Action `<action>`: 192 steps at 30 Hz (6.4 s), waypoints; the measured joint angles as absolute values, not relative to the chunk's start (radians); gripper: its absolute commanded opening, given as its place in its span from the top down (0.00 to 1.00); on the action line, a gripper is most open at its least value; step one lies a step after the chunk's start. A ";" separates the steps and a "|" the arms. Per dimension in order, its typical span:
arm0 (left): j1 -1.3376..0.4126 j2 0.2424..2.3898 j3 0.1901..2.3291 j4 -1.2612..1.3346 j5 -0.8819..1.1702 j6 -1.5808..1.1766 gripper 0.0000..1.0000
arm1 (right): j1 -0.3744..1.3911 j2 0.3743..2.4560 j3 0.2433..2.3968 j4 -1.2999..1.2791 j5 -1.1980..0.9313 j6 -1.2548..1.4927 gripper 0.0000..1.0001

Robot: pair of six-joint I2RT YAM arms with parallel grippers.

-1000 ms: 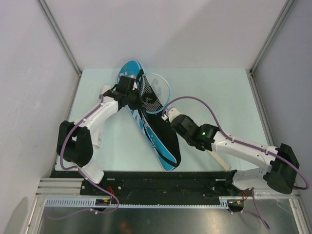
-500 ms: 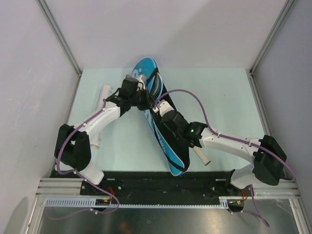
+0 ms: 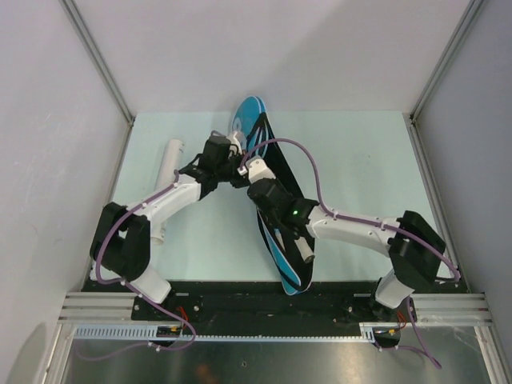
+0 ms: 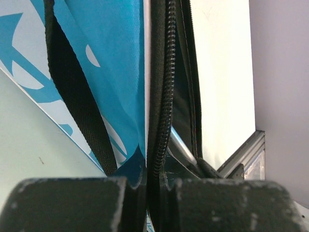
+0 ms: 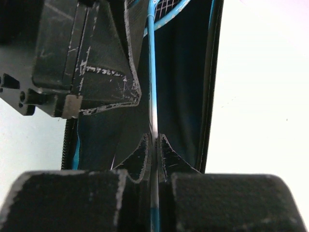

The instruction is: Pack up the badminton gear

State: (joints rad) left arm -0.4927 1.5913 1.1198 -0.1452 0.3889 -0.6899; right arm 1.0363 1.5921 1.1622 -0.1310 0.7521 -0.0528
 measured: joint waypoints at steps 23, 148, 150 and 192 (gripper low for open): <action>-0.475 1.517 0.989 -0.105 0.415 -0.672 1.00 | 1.073 1.698 1.047 -0.036 0.637 0.156 0.43; -0.131 1.655 1.518 -0.506 0.217 -0.739 1.00 | 0.664 1.834 1.601 -0.096 -0.323 0.611 0.59; -0.131 1.650 1.507 -0.503 0.224 -0.744 1.00 | 0.675 1.878 1.631 -0.044 -0.334 0.661 0.71; -0.120 1.620 1.435 -0.459 0.281 -0.778 1.00 | 0.704 2.084 1.764 0.125 -0.414 0.788 0.80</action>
